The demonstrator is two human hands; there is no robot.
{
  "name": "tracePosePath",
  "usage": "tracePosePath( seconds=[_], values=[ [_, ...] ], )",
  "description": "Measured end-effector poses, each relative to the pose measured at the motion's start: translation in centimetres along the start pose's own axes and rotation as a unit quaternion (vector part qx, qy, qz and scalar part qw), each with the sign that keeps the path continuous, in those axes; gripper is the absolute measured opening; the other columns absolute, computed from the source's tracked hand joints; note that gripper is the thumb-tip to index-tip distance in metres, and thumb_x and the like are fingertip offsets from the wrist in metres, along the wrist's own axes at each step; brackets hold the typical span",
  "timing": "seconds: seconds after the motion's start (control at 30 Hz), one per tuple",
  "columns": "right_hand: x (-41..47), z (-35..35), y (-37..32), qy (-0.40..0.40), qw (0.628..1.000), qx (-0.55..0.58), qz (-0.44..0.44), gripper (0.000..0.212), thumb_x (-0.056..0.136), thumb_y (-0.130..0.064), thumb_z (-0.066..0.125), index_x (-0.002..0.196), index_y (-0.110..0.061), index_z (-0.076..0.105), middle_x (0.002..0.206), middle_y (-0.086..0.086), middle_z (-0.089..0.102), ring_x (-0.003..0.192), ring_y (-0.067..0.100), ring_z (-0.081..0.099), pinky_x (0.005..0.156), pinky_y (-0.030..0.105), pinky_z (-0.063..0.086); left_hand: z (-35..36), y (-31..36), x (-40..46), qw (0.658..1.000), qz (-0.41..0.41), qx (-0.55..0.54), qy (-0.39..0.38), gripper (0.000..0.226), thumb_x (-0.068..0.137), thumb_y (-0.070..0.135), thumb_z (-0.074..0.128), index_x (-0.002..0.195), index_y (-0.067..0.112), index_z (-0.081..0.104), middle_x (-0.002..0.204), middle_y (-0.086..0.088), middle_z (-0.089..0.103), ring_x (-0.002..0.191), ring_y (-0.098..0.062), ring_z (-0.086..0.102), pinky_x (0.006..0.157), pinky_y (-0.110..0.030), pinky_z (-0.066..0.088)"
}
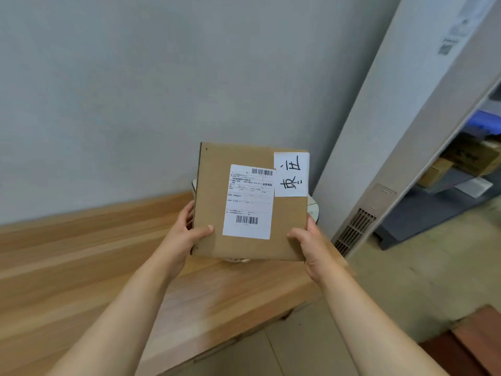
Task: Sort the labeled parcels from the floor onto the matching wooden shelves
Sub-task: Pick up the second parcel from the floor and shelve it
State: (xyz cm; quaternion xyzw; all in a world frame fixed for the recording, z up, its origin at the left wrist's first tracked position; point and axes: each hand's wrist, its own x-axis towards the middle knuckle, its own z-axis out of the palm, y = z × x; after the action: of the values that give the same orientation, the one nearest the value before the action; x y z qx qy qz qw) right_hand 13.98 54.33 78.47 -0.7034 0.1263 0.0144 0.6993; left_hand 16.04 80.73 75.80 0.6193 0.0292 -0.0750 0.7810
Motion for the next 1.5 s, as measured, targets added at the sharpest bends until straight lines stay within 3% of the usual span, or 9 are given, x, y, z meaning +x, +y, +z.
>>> tracePosePath(
  seconds=[0.37, 0.6, 0.7, 0.87, 1.0, 1.13, 1.23, 1.4, 1.5],
  values=[
    [4.8, 12.8, -1.6, -0.173, 0.983, -0.061, -0.022, 0.056, 0.059, -0.016, 0.051, 0.108, -0.045, 0.054, 0.097, -0.015, 0.068, 0.089, 0.011, 0.062, 0.065, 0.027, 0.045, -9.6, 1.9, -3.8, 0.982, 0.046, -0.032, 0.179, 0.085, 0.063, 0.020, 0.070, 0.138, 0.036, 0.032, 0.128, 0.007, 0.054, 0.111, -0.014, 0.056, 0.071, -0.024, 0.048],
    [8.4, 18.9, -2.9, -0.329, 0.941, -0.077, -0.022, 0.050, 0.065, -0.008, 0.052, 0.102, -0.042, 0.055, 0.085, -0.020, 0.071, 0.074, 0.001, 0.067, 0.051, 0.016, 0.049, -11.7, 2.0, -6.1, 0.940, 0.084, -0.044, 0.327, 0.088, 0.062, 0.022, 0.071, 0.140, 0.034, 0.032, 0.128, 0.005, 0.055, 0.111, -0.014, 0.056, 0.076, -0.026, 0.047],
    [9.2, 21.6, -3.0, -0.389, 0.917, -0.080, -0.018, 0.055, 0.074, 0.003, 0.051, 0.115, -0.032, 0.053, 0.101, -0.007, 0.067, 0.091, 0.015, 0.064, 0.067, 0.028, 0.050, -11.7, 1.6, -7.9, 0.912, 0.092, -0.048, 0.396, 0.084, 0.063, 0.024, 0.071, 0.138, 0.035, 0.034, 0.128, 0.006, 0.055, 0.111, -0.012, 0.056, 0.075, -0.024, 0.046],
    [7.5, 26.4, -1.7, -0.499, 0.860, -0.106, -0.014, 0.052, 0.074, 0.004, 0.051, 0.113, -0.029, 0.054, 0.103, -0.004, 0.068, 0.093, 0.018, 0.064, 0.072, 0.033, 0.051, -11.1, 0.3, -13.2, 0.846, 0.092, -0.064, 0.521, 0.080, 0.073, 0.021, 0.074, 0.138, 0.037, 0.032, 0.129, 0.008, 0.053, 0.110, -0.011, 0.055, 0.075, -0.023, 0.046],
    [3.2, 29.9, -0.6, -0.588, 0.799, -0.128, -0.009, 0.048, 0.064, -0.010, 0.054, 0.105, -0.034, 0.057, 0.085, -0.016, 0.069, 0.069, -0.003, 0.062, 0.058, 0.021, 0.042, -10.2, -0.9, -19.3, 0.778, 0.094, -0.087, 0.615, 0.070, 0.077, 0.019, 0.071, 0.131, 0.046, 0.036, 0.121, 0.014, 0.055, 0.106, -0.013, 0.058, 0.073, -0.026, 0.047],
    [-3.1, 32.9, 0.6, -0.655, 0.741, -0.144, -0.024, 0.060, 0.054, -0.012, 0.052, 0.114, -0.019, 0.056, 0.067, -0.013, 0.059, 0.046, -0.007, 0.050, 0.047, 0.013, 0.040, -9.1, -1.9, -26.3, 0.712, 0.106, -0.106, 0.686, 0.065, 0.077, 0.017, 0.071, 0.125, 0.047, 0.038, 0.113, 0.018, 0.058, 0.098, -0.008, 0.062, 0.065, -0.022, 0.050],
    [-8.4, 34.7, 1.1, -0.697, 0.701, -0.147, -0.034, 0.054, 0.059, -0.006, 0.054, 0.112, -0.019, 0.056, 0.058, -0.015, 0.058, 0.043, -0.007, 0.049, 0.042, 0.008, 0.037, -8.7, -2.7, -31.5, 0.670, 0.121, -0.113, 0.724, 0.064, 0.077, 0.017, 0.071, 0.127, 0.041, 0.039, 0.114, 0.016, 0.058, 0.098, -0.009, 0.063, 0.066, -0.021, 0.052],
    [-17.0, 37.6, 2.4, -0.730, 0.664, -0.154, -0.042, 0.055, 0.063, -0.008, 0.056, 0.117, -0.022, 0.054, 0.063, -0.005, 0.054, 0.050, 0.005, 0.048, 0.047, 0.015, 0.039, -9.7, -3.4, -39.8, 0.628, 0.144, -0.120, 0.755, 0.074, 0.077, 0.016, 0.071, 0.138, 0.031, 0.033, 0.123, 0.006, 0.056, 0.109, -0.019, 0.058, 0.088, -0.038, 0.049],
    [-22.2, 39.5, 3.3, -0.742, 0.650, -0.153, -0.058, 0.054, 0.068, -0.006, 0.056, 0.117, -0.028, 0.054, 0.067, -0.006, 0.058, 0.048, 0.000, 0.051, 0.048, 0.013, 0.041, -11.0, -3.4, -45.0, 0.612, 0.157, -0.122, 0.766, 0.074, 0.077, 0.014, 0.071, 0.139, 0.032, 0.033, 0.123, 0.001, 0.057, 0.105, -0.019, 0.061, 0.081, -0.034, 0.052]
  ],
)
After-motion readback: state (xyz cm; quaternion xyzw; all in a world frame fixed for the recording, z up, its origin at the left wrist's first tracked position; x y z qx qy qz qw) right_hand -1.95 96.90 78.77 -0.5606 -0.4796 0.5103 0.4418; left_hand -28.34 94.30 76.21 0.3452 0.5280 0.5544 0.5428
